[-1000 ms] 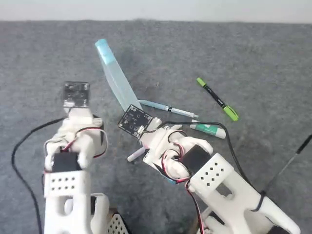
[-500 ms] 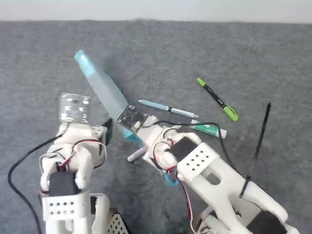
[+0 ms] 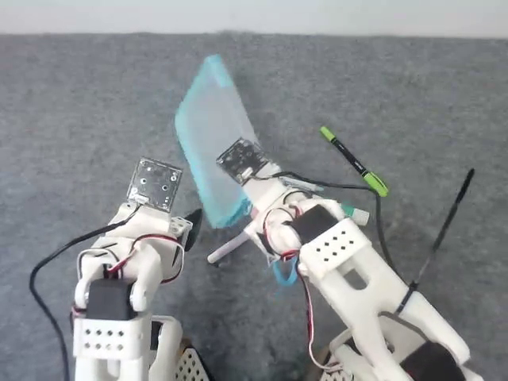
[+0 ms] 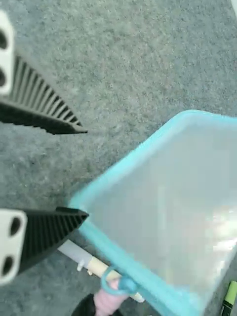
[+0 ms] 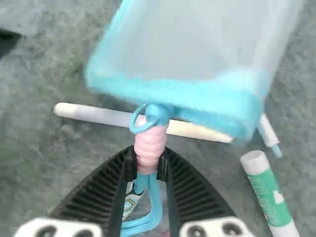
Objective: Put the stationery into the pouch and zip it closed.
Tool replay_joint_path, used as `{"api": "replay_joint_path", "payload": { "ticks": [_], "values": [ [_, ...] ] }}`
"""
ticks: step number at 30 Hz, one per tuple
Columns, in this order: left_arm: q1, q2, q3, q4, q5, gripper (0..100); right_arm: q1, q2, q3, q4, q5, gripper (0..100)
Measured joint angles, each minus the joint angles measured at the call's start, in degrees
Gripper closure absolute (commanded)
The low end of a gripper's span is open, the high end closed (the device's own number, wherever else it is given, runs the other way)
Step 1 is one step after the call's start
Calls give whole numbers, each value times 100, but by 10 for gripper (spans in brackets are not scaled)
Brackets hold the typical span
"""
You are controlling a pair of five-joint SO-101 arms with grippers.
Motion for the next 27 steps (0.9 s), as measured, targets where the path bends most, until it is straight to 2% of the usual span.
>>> {"api": "replay_joint_path", "payload": {
  "ticks": [5,9,13,17,22,27],
  "values": [
    [0,0,-9,26,-158,766,-431,0,105,-62,352,993],
    [-123,0,-9,-44,-176,766,-475,0,176,-105,369,993],
    [-835,-18,220,-879,-79,766,-316,0,105,158,369,993],
    [-914,132,747,-1925,237,767,-88,-246,-290,800,369,993],
    [-914,1231,756,-2681,352,767,316,-967,-1055,1653,369,993],
    [-651,2708,457,-2936,563,767,387,-1134,-1978,2031,369,993]
  ]
}}
